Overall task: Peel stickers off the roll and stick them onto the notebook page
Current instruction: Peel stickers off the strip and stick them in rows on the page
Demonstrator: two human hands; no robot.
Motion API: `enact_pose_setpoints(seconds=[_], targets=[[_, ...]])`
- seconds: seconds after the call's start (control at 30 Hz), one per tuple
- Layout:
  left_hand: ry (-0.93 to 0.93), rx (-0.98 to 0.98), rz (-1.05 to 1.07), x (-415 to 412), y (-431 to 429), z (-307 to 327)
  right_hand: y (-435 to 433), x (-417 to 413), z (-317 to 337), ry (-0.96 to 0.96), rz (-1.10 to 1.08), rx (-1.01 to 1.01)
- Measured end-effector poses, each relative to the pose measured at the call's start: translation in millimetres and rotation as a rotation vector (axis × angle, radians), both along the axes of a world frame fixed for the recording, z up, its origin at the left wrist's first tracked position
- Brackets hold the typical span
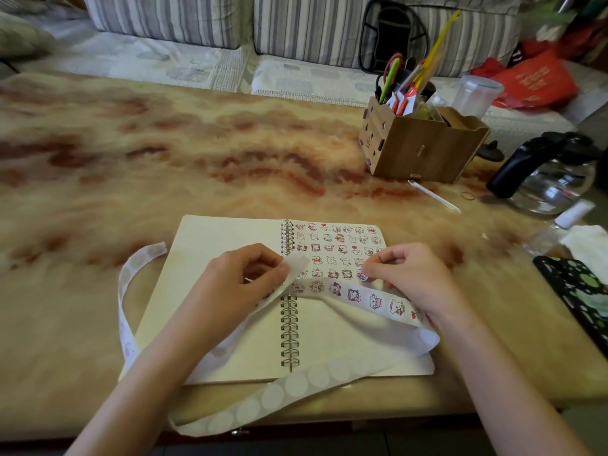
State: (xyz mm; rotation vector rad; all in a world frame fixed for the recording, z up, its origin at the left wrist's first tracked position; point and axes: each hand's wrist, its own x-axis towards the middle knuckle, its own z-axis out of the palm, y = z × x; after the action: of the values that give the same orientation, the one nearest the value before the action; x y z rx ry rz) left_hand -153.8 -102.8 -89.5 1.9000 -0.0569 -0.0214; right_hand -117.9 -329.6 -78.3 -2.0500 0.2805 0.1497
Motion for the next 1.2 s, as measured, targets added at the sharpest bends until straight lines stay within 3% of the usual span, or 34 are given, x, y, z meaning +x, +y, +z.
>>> enact_pose_setpoints(seconds=[0.67,1.03,1.2], targets=[[0.012,0.000,0.005,0,-1,1,1,3,-13,-0.118,0.013,-0.112],[0.018,-0.005,0.025,-1,-1,1,-10,6,-16,-0.056,0.014,-0.011],[-0.004,-0.114,0.100,0,-4,5,-10,7,-20,-0.050,0.002,-0.054]])
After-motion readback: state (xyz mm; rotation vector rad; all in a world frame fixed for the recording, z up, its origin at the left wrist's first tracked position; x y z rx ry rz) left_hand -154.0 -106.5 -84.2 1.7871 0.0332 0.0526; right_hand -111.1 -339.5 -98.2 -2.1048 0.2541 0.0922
